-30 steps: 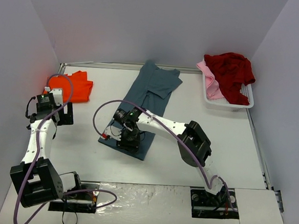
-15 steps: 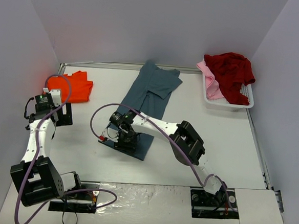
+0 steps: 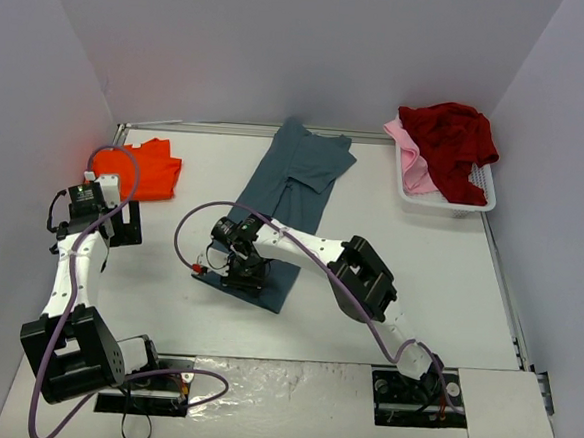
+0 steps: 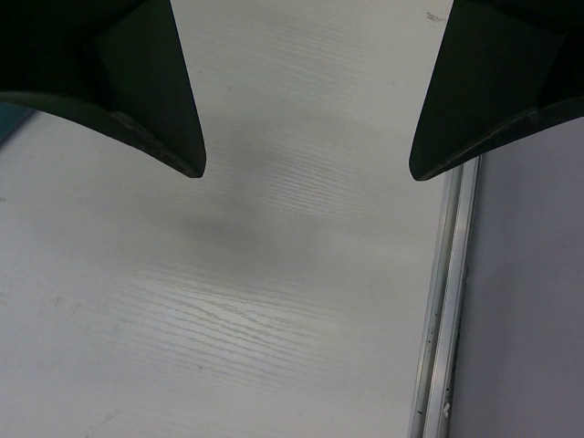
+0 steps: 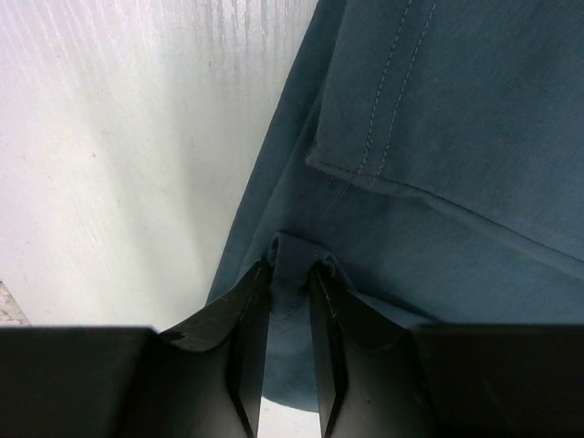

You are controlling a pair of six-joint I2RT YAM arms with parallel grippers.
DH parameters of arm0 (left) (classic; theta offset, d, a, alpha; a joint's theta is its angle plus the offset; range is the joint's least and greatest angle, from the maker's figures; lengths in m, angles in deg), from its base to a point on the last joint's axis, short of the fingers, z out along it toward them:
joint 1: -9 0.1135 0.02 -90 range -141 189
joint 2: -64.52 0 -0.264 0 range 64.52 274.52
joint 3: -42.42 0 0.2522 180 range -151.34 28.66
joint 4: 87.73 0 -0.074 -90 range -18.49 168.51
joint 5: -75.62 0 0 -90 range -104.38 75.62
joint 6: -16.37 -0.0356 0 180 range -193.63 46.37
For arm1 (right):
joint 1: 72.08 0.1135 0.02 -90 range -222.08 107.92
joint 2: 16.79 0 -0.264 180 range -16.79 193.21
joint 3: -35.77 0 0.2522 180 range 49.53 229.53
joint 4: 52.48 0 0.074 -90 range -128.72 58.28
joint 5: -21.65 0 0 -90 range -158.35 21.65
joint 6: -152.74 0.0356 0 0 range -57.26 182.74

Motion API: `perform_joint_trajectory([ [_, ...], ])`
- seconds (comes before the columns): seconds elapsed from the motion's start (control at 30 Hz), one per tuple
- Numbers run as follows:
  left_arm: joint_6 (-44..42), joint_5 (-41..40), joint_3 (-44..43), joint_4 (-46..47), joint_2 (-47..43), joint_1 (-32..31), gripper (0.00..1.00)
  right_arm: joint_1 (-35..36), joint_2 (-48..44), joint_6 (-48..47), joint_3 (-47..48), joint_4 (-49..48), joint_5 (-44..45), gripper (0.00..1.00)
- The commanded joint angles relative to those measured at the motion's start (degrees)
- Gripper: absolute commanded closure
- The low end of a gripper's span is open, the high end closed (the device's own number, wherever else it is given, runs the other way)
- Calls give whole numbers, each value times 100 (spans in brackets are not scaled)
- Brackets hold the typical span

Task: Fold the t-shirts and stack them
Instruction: Rotate the tshirt 90 degrees

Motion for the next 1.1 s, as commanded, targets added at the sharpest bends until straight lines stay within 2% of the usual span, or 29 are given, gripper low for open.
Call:
perform_joint_trajectory([
  [0.0,31,27,-261,-39,-92,45,6,26,5,48,161,223,68,81],
  [0.3,23,18,-270,-31,-92,45,6,26,-373,74,64,232,103,88],
  [1.07,-13,27,-270,-57,-136,45,6,26,-971,57,-59,249,341,95],
])
